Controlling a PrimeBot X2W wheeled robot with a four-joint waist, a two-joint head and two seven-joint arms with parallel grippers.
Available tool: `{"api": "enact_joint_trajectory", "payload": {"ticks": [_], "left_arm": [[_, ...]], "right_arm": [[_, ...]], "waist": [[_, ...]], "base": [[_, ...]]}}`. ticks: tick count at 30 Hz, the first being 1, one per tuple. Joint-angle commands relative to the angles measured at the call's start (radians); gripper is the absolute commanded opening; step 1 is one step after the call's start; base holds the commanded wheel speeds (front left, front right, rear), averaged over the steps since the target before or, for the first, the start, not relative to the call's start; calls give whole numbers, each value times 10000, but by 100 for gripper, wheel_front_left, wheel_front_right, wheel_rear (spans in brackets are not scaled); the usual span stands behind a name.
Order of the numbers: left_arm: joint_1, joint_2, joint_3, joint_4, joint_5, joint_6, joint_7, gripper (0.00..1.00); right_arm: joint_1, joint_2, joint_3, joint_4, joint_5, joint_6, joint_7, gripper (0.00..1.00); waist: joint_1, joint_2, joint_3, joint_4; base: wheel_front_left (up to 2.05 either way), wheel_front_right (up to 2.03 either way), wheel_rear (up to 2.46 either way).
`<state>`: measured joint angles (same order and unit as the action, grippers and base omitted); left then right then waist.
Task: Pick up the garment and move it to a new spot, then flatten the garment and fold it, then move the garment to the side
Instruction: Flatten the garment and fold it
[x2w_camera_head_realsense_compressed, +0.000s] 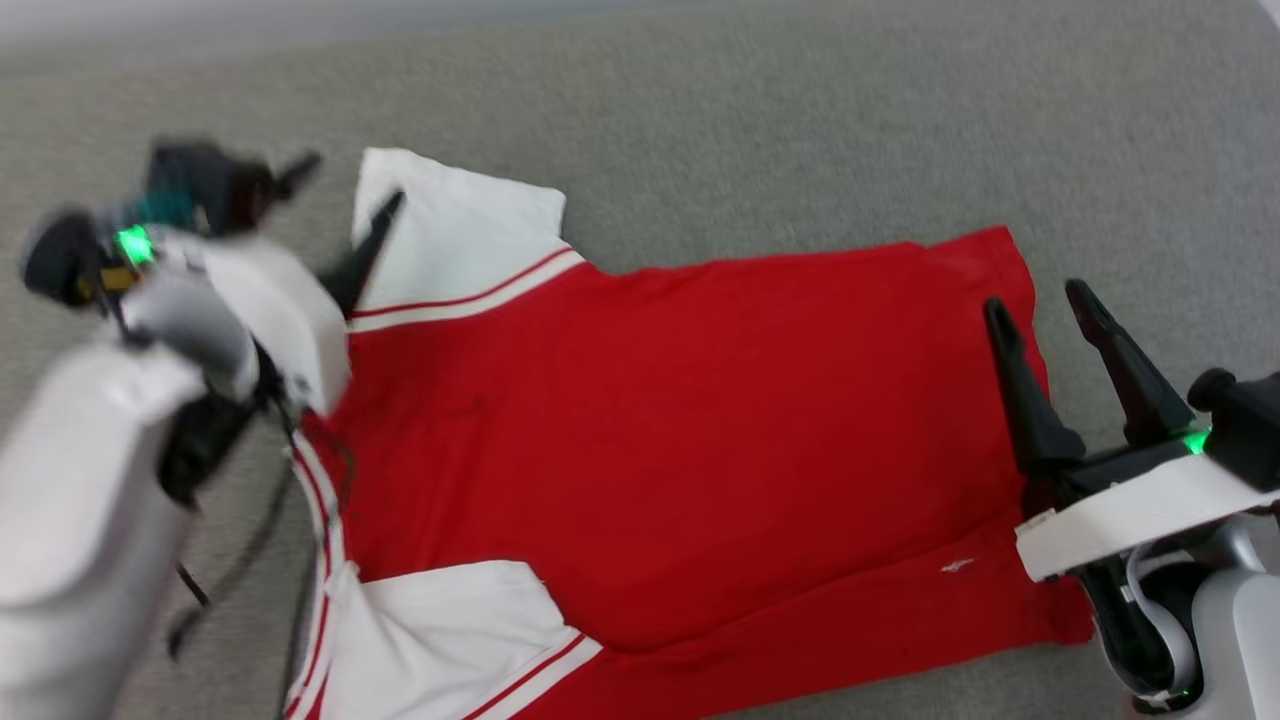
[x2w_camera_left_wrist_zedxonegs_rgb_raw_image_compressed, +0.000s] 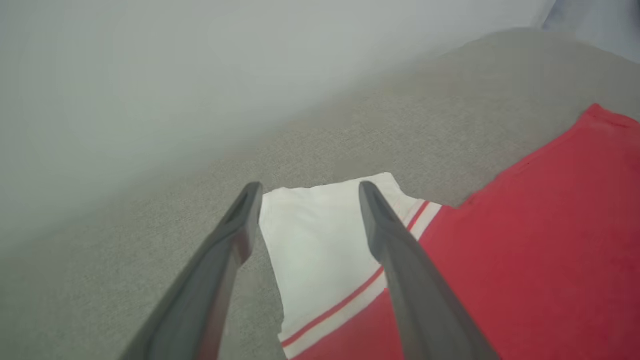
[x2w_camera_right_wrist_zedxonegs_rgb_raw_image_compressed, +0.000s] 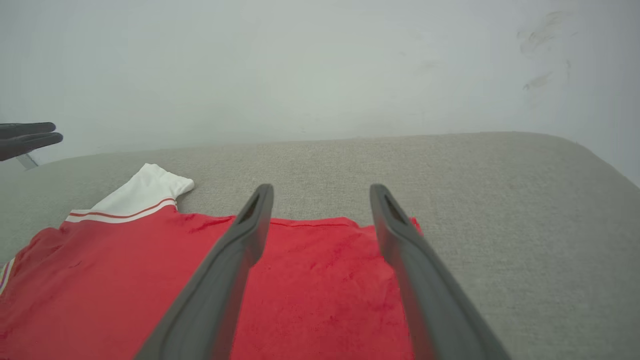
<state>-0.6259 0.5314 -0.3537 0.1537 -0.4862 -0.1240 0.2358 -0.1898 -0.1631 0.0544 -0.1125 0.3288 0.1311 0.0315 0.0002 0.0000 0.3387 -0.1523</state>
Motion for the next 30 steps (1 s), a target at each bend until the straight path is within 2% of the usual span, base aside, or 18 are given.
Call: {"api": "enact_joint_trajectory", "payload": {"ticks": [1, 9, 13, 21, 26, 28, 29, 30], "left_arm": [[-712, 222, -141, 167, -264, -35, 651, 100], [-3496, 1130, -1233, 1508, -2326, -65, 4433, 100], [-4283, 1358, -1440, 2174, -2622, -67, 5822, 100], [-4996, 1380, -1336, 3333, -2684, 362, 6486, 100], [-5084, 1447, -1404, 3803, -2729, 294, 6618, 100], [-5023, 1296, -1494, 3993, -2993, 175, 6864, 100], [-4909, 1178, -1519, 4088, -3242, 129, 7110, 0], [-4834, 1109, -1572, 4133, -3431, 75, 7360, 0]], "right_arm": [[-278, 118, 74, -184, 85, -8, 18, 100], [-807, 370, 595, -553, 275, -8, -51, 100], [-919, 399, 781, -542, 329, -8, -148, 100], [-1080, 361, 1100, -465, 418, -8, -306, 100], [-1184, 365, 1202, -581, 825, -8, -330, 100], [-1191, 300, 1238, -600, 849, -8, -324, 100], [-1191, 275, 1241, -598, 841, -8, -321, 100], [-1191, 256, 1243, -590, 829, -8, -319, 100]], "waist": [[-2, 0, 728, -477], [-2, 0, 1660, -1039], [-2, 0, 1942, -1184], [-2, 0, 2266, -1343], [-2, 0, 2398, -1385], [-2, 0, 2431, -1386], [-2, 0, 2438, -1379], [-2, 0, 2444, -1367]], "base": [[0, 0, 0], [0, 0, 0], [0, 0, 0], [0, 0, 0], [0, 0, 0], [0, 0, 0], [0, 0, 0], [0, 0, 0]]}}
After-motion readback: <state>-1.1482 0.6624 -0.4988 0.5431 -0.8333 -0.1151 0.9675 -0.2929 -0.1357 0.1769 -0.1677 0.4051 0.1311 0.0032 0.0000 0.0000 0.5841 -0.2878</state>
